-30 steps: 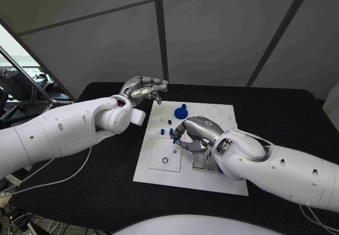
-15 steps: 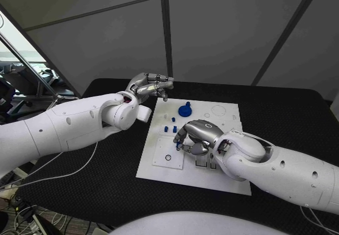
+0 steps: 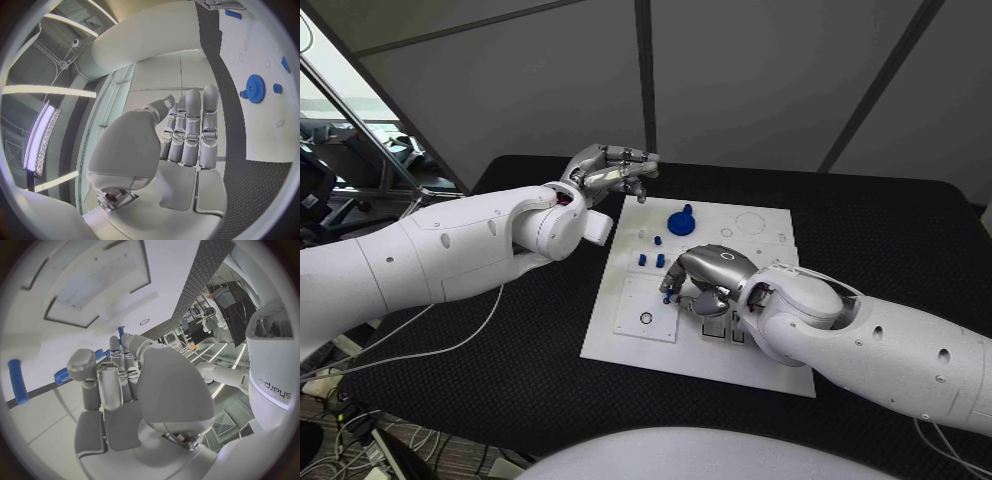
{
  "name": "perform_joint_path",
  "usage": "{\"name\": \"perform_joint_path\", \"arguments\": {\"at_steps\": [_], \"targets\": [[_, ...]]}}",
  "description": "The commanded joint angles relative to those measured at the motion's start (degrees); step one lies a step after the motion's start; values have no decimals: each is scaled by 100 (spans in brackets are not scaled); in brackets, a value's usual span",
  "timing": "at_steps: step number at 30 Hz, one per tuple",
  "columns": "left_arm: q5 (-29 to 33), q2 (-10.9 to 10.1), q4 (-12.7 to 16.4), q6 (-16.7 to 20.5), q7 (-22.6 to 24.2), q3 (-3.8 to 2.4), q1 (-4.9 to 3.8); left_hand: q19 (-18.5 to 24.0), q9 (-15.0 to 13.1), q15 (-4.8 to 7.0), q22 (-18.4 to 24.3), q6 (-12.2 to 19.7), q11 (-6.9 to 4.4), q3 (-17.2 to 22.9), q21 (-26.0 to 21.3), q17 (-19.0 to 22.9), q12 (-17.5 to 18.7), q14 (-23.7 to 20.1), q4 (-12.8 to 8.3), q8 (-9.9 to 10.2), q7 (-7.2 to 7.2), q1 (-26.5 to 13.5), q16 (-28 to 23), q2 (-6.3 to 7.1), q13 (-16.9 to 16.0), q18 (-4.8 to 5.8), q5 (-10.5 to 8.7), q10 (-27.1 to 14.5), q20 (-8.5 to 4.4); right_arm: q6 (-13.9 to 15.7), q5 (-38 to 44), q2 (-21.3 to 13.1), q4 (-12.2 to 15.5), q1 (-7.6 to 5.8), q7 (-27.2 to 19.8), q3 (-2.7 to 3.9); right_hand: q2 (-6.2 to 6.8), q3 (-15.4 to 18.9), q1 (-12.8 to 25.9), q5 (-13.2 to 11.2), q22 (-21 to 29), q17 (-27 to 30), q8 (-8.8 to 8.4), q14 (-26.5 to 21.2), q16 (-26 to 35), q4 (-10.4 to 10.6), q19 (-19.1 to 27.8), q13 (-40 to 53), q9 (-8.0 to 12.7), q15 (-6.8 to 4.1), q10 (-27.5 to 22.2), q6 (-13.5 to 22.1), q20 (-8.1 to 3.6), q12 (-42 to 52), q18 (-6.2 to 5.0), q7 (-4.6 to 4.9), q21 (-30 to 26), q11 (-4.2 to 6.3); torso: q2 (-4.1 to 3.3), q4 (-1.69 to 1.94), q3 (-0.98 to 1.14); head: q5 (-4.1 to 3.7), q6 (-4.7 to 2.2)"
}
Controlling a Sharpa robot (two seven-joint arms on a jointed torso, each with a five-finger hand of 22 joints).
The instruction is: Assemble the parts on the task board
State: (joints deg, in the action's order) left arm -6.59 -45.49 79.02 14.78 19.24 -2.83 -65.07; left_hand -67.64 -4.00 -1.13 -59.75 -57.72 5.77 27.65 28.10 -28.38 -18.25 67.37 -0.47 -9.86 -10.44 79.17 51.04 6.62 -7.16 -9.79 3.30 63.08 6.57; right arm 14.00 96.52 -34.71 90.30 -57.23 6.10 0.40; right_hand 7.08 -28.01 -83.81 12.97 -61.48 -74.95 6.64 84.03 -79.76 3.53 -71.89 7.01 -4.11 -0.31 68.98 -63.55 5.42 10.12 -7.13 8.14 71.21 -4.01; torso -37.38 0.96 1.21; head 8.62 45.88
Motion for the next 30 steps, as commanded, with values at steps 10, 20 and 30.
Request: {"name": "perform_joint_path", "arguments": {"at_steps": [10,20,30], "targets": [[38,-29,4,-70,55,-5,-11,11,-2,-8,11,35,8,-33,-7,12,-31,-38,1,-24,8,-60,27,20,-11,-59,26,-35,12,-126,186,80,-68,-4,113,-4,14,5,76,19,-6,-14,-14,334,-25,-43,-36,-6,-6,-8,-4,-14,19,-28,102,40,19,-25,1,5,0,14,23],[38,-36,10,-79,29,-5,-12,11,-2,-8,11,35,8,-33,-7,12,-31,-38,1,-24,8,-60,27,20,-11,-59,26,-35,12,-297,224,97,-42,-4,128,-8,11,4,77,18,-6,-12,-13,334,-25,-47,-35,-6,-6,-8,-4,-15,20,-28,102,39,19,-24,7,-2,-4,29,42],[38,-18,-11,-86,17,-5,-12,14,-2,-8,15,43,6,-35,-14,17,-43,-45,-5,-33,10,-49,28,16,-14,-60,28,-47,13,-395,280,119,-20,-4,149,-75,27,31,151,0,7,-1,-41,331,-25,-62,-13,-22,1,5,-54,14,31,-62,98,51,11,-38,13,0,-2,19,38]]}}
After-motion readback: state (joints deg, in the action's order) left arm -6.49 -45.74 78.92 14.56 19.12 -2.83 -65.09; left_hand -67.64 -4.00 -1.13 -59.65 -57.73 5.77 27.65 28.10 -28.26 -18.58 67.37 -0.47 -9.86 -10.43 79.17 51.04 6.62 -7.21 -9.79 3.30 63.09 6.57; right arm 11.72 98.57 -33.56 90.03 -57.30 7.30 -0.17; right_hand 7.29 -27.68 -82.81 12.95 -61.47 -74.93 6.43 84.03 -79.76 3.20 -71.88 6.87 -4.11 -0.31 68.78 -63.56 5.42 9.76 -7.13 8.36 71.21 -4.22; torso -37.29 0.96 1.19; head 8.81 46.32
